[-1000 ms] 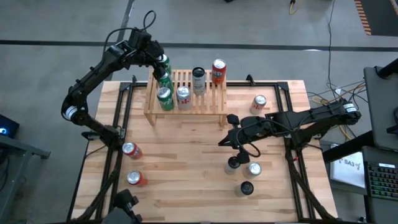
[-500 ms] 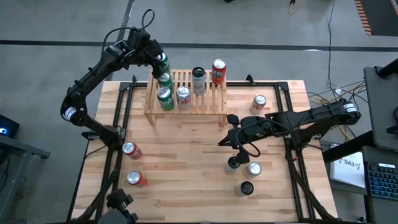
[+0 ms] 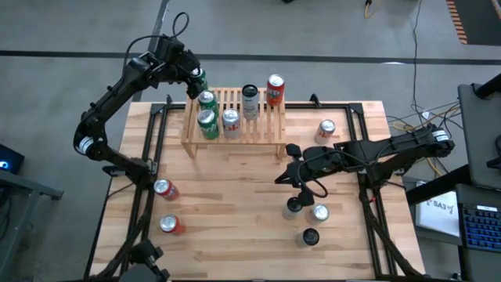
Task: Place canned beverage on shelf
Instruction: Put the green soda can on the shelf
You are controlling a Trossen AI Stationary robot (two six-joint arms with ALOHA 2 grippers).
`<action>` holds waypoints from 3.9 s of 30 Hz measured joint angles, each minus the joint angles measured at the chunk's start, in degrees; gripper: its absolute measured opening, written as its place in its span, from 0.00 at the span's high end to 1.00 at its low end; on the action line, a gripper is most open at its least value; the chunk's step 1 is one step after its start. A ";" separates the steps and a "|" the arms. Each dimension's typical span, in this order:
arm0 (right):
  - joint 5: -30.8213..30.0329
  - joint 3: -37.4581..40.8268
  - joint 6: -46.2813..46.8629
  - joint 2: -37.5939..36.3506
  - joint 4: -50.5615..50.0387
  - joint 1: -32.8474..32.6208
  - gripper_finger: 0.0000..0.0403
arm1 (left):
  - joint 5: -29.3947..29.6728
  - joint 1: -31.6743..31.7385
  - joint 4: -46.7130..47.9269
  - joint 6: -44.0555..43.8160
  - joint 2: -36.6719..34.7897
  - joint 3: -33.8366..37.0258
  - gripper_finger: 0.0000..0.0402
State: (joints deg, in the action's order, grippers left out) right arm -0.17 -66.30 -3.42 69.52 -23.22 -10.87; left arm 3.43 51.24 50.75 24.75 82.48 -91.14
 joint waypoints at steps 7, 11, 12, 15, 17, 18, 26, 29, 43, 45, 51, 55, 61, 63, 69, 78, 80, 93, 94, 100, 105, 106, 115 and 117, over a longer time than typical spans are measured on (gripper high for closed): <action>0.00 0.00 0.00 0.00 0.00 0.00 0.98 | -1.09 0.02 -0.29 -0.82 0.00 0.22 0.27; 0.00 0.00 0.00 0.00 0.00 0.01 0.98 | -1.17 0.12 -0.36 -0.87 0.00 0.31 0.27; 0.00 -0.01 0.11 0.00 0.00 0.01 0.98 | -1.17 0.20 -0.36 -0.85 0.00 0.31 0.27; -0.01 0.00 0.89 0.01 0.00 0.01 0.98 | -1.85 0.26 -0.54 -1.23 0.00 0.44 0.27; 0.00 0.00 1.17 0.01 0.00 0.02 0.98 | -2.97 0.36 -0.81 -1.33 -0.02 0.66 0.27; 0.00 0.00 1.29 0.02 0.00 0.02 0.98 | -3.03 0.36 -0.91 -1.33 -0.02 0.84 0.27; 0.00 0.00 1.31 0.00 0.02 0.02 0.98 | -3.10 0.45 -3.09 -1.30 -0.13 3.49 0.27; 0.00 0.00 1.30 0.00 0.13 0.01 0.98 | -3.57 0.46 -3.63 -1.30 -0.13 4.23 0.27; 0.00 0.00 1.29 0.00 1.31 0.00 0.98 | -4.40 0.46 -3.52 -1.90 -0.20 4.29 0.27; 0.00 0.00 1.29 0.02 1.29 0.00 0.98 | -4.40 0.46 -3.62 -1.90 -0.20 4.29 0.27; -0.02 0.00 1.31 0.02 1.27 0.02 0.98 | -4.43 0.46 -2.51 -1.90 -0.20 4.29 0.27; -0.01 0.00 1.31 0.02 1.26 0.01 0.98 | -4.43 0.46 -2.47 -1.90 -0.20 4.28 0.27; 0.00 0.00 1.31 0.02 1.25 0.02 0.98 | -4.45 0.46 -1.70 -1.92 -0.20 4.29 0.27; 0.00 0.00 1.31 0.00 1.25 0.00 0.98 | -4.47 0.46 -1.70 -1.92 -0.20 4.29 0.27; 0.00 0.00 1.32 0.02 1.25 0.01 0.98 | -4.50 0.46 -1.67 -2.60 -0.20 4.28 0.27; 0.00 0.00 1.46 0.01 1.25 0.00 0.98 | -4.51 0.46 -1.61 -2.82 -0.20 4.28 0.27; 0.00 0.00 1.44 0.01 1.25 0.00 0.98 | -4.51 0.46 -1.53 -2.84 -0.20 4.29 0.26; -0.01 0.00 1.44 0.01 1.25 0.01 0.98 | -4.54 0.46 -1.22 -2.84 -0.20 4.27 0.24; 0.00 0.00 1.44 0.02 1.26 0.01 0.98 | -4.51 0.46 -1.22 -2.82 -0.20 4.27 0.24; 0.00 0.00 1.44 0.02 1.25 0.02 0.98 | -4.51 0.46 -1.19 -3.02 -0.20 4.29 0.24; -0.01 0.00 1.31 0.01 1.25 0.00 0.98 | -4.51 0.46 -1.17 -3.38 -0.20 4.27 0.24; 0.00 0.00 1.31 0.02 1.25 0.02 0.98 | -4.51 0.46 -1.17 -3.47 -0.20 4.27 0.24; 0.00 0.00 1.31 0.02 1.25 0.00 0.98 | -4.49 0.46 -1.13 -4.32 -0.20 4.28 0.23; 0.00 0.00 1.35 0.02 1.25 0.02 0.98 | -4.49 0.46 -1.10 -4.33 -0.20 4.29 0.21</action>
State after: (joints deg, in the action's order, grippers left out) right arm -0.16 -66.30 -2.07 69.54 -21.98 -10.85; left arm -1.06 51.70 49.65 20.42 82.28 -86.85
